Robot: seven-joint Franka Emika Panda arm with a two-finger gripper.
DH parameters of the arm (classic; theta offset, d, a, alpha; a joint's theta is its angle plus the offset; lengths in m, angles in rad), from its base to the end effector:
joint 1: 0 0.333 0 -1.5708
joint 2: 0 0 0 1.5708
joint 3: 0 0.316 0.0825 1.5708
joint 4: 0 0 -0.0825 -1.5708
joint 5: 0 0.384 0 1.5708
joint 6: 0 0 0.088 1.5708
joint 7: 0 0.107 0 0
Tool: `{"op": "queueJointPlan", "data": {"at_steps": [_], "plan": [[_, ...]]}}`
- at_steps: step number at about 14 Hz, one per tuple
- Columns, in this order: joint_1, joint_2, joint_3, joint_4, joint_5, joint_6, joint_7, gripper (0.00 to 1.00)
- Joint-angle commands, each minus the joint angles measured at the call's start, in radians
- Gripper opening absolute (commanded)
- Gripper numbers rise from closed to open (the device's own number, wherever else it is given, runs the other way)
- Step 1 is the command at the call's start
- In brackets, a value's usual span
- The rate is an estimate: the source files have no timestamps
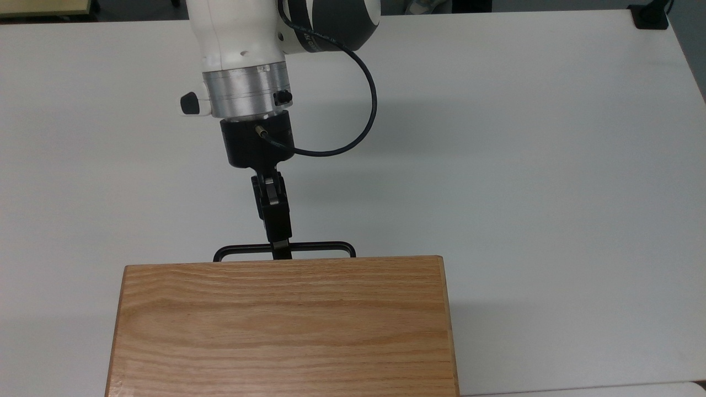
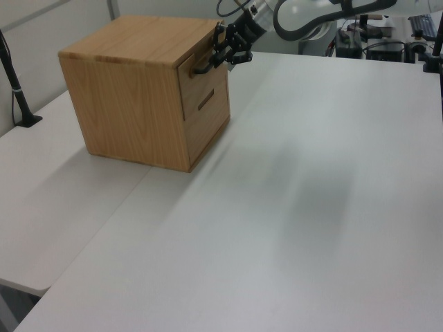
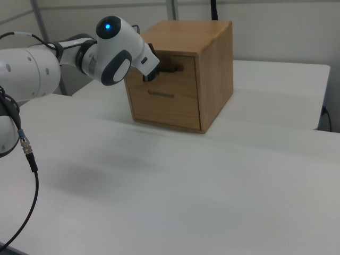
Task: Open the drawer by sliding it
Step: 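Pull the grasped handle straight out, sliding the upper drawer open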
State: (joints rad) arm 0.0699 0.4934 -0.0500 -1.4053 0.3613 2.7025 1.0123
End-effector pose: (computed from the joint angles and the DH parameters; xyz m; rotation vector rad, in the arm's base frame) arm 0.7497 0.0116 0.5143 -1.9766 1.4099 -0.7289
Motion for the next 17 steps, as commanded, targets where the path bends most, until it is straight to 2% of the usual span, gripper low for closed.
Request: {"op": "queueJointPlan", "data": {"at_steps": [1,7,12,15,17], "plan": [[0.002,-0.062,-0.002,-0.044,0.005,0.005,-0.073,0.0],[0.002,-0.211,0.019,-0.191,0.004,-0.082,-0.156,0.0],[-0.015,-0.266,0.018,-0.195,0.004,-0.258,-0.243,0.0],[-0.038,-0.309,0.018,-0.195,0.004,-0.452,-0.371,0.0],[-0.039,-0.323,0.018,-0.195,0.004,-0.519,-0.406,0.0]]}}
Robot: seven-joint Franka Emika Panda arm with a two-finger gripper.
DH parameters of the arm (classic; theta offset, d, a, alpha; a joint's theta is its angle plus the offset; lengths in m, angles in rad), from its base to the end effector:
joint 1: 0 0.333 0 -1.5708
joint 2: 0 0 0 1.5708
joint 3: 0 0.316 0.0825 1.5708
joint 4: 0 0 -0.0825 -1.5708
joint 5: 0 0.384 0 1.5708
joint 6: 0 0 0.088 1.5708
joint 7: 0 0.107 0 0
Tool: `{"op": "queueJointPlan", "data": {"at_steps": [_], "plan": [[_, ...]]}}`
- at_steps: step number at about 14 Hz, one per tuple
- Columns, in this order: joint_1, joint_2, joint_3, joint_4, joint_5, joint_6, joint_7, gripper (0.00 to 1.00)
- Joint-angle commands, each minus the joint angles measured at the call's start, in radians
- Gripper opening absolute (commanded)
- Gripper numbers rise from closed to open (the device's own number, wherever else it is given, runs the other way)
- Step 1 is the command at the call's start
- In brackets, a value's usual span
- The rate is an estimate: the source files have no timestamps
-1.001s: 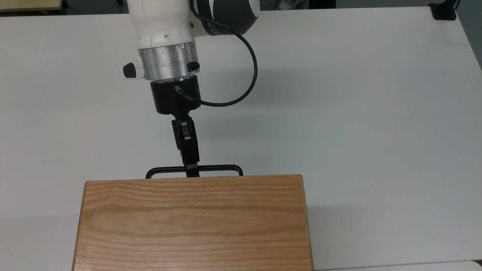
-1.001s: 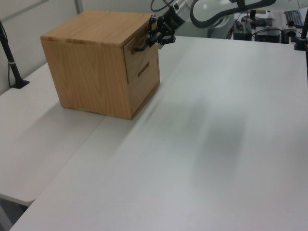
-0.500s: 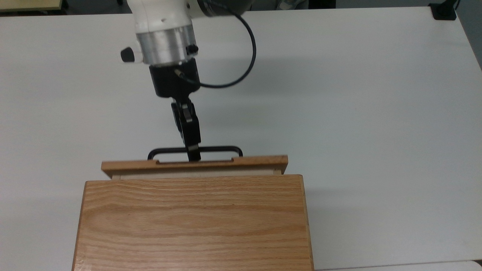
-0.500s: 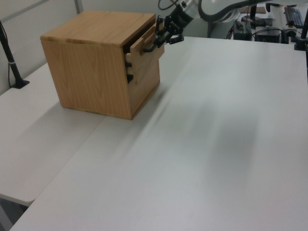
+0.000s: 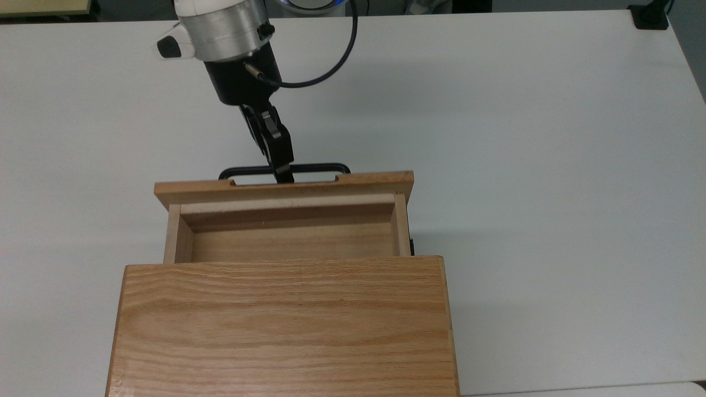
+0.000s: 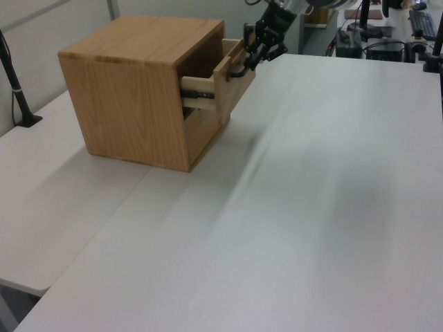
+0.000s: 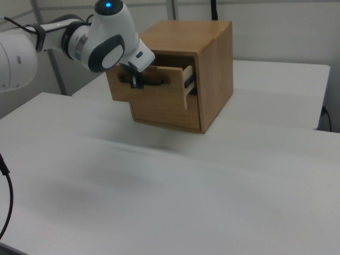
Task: Open the drawer by sliding it
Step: 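Pull the grasped handle straight out, sliding the upper drawer open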
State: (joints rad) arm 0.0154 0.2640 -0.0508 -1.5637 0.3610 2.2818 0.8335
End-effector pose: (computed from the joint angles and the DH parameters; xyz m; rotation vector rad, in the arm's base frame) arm 0.6808 -0.0118 0.5428 -2.3043 1.3159 -0.4001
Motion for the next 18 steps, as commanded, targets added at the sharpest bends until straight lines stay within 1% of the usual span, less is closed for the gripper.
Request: {"op": "queueJointPlan", "data": {"at_steps": [1,4,8,15,16,17,18], "plan": [[0.015,-0.106,0.019,-0.036,0.004,-0.134,-0.255,0.0],[0.003,-0.138,0.019,-0.035,0.004,-0.29,-0.362,0.0],[-0.006,-0.167,0.017,-0.035,0.004,-0.402,-0.428,0.0],[-0.009,-0.167,0.006,-0.03,0.004,-0.449,-0.452,0.0],[-0.021,-0.169,0.006,-0.029,0.006,-0.45,-0.442,0.11],[-0.023,-0.167,0.006,-0.029,0.009,-0.45,-0.439,0.81],[-0.025,-0.167,0.006,-0.029,0.007,-0.449,-0.435,1.0]]}}
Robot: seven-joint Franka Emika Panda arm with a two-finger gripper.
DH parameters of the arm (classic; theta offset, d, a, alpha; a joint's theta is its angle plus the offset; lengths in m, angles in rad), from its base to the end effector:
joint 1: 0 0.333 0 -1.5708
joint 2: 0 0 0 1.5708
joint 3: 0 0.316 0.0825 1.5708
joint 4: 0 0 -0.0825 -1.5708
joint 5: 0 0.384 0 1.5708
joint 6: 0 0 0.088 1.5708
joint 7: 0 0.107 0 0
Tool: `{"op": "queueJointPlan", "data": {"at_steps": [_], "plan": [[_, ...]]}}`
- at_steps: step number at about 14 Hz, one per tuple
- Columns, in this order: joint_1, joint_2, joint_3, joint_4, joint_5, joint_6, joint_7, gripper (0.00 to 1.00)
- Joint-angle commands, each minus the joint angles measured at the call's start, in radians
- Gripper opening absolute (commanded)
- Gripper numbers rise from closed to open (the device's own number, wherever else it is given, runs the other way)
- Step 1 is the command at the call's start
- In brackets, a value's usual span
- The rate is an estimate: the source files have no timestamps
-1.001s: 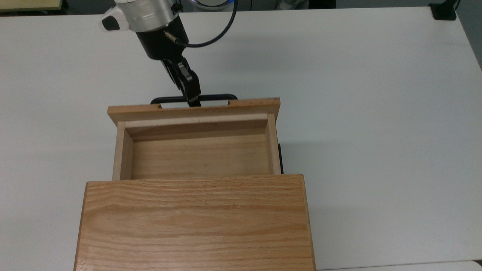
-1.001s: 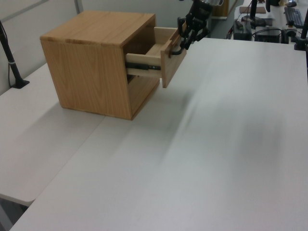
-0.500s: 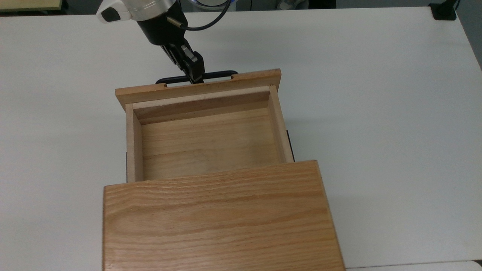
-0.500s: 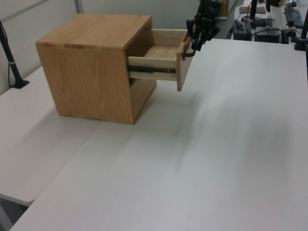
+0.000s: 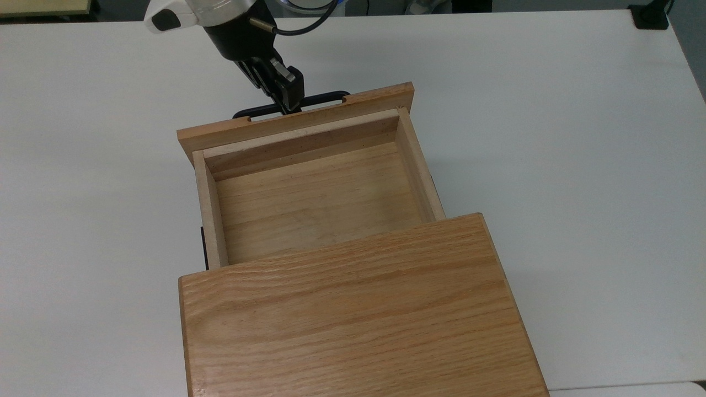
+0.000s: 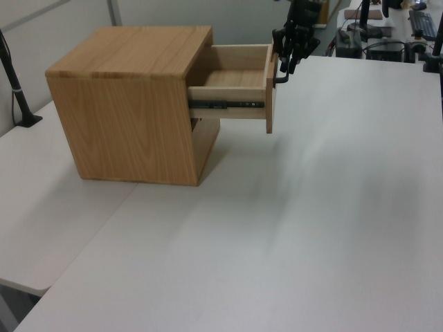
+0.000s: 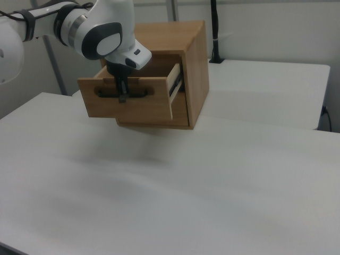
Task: Open the drawer by sliding it
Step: 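Pull the grasped handle straight out, sliding the upper drawer open, then open the gripper, release the handle and lift the gripper away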
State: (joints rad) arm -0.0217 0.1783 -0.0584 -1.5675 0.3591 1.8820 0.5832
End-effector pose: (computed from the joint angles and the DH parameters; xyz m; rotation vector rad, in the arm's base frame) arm 0.6325 -0.0215 0.5543 -2.5867 1.0168 -0.0657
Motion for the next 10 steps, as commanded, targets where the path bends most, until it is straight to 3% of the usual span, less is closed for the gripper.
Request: {"op": "queueJointPlan", "data": {"at_steps": [1,6,10], "plan": [[0.013,-0.082,0.014,-0.025,0.006,-0.05,-0.184,1.0],[-0.018,-0.085,0.009,-0.008,0.004,-0.052,-0.186,1.0],[-0.02,-0.105,0.009,-0.008,-0.083,-0.064,-0.181,1.0]]}}
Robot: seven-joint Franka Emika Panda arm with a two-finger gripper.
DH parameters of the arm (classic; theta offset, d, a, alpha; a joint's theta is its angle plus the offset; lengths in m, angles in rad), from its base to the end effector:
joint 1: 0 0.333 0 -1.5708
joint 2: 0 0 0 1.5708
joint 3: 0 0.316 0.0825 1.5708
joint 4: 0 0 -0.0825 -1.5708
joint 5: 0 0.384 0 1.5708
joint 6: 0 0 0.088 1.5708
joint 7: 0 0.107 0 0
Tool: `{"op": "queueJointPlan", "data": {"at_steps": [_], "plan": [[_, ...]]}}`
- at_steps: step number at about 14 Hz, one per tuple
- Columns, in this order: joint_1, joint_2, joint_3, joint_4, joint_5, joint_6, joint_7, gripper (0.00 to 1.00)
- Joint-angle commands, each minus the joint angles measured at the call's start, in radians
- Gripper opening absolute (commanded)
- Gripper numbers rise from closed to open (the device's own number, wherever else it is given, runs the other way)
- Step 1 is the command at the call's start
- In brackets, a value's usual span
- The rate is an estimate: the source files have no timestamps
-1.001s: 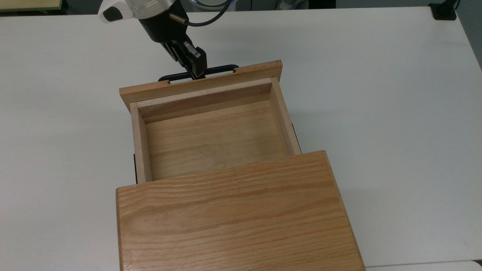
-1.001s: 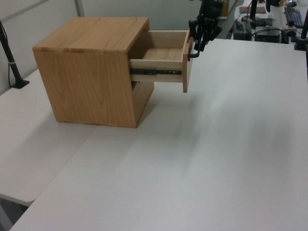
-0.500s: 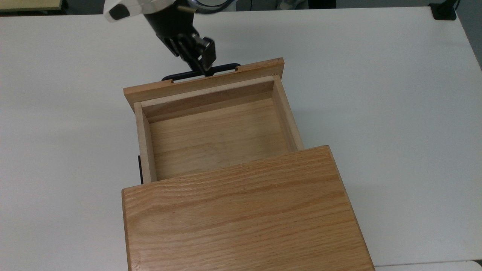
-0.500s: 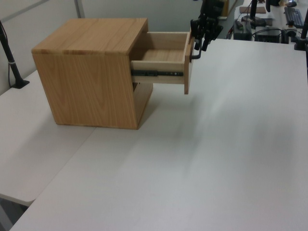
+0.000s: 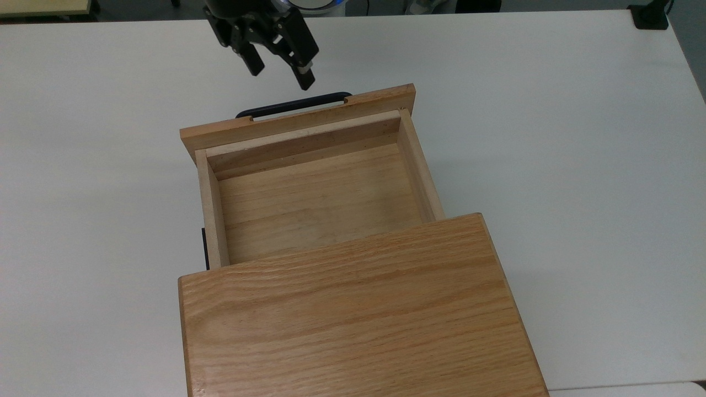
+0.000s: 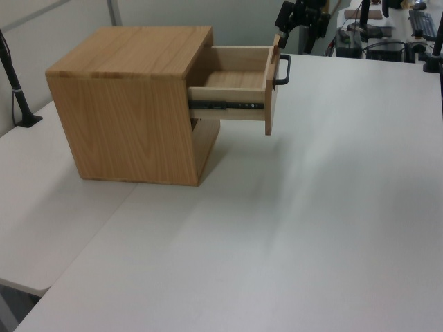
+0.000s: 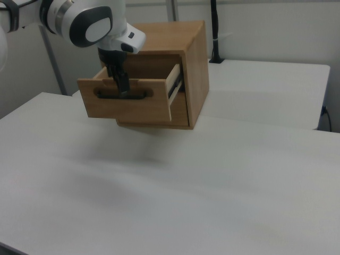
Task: Open the drawer by sliding it
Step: 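Open the gripper, release the handle and lift the gripper away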
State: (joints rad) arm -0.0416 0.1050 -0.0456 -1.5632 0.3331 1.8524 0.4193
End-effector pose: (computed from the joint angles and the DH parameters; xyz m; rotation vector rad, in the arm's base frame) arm 0.6119 -0.0264 0.5985 -2.6753 0.7829 -0.1788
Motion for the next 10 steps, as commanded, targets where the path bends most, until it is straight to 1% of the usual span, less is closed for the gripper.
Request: {"op": "queueJointPlan", "data": {"at_steps": [1,2,4,6,7,9,10], "plan": [[0.003,-0.041,-0.004,-0.011,-0.119,-0.062,-0.017,1.0],[0.008,-0.059,-0.004,-0.012,-0.179,-0.073,-0.02,1.0],[0.014,-0.085,-0.004,-0.015,-0.247,-0.113,-0.034,1.0],[0.035,-0.113,-0.002,-0.021,-0.377,-0.154,-0.048,1.0],[0.037,-0.122,-0.002,-0.024,-0.396,-0.18,-0.091,1.0],[0.036,-0.14,-0.002,-0.035,-0.404,-0.223,-0.231,1.0],[0.034,-0.159,-0.002,-0.049,-0.404,-0.231,-0.279,1.0]]}}
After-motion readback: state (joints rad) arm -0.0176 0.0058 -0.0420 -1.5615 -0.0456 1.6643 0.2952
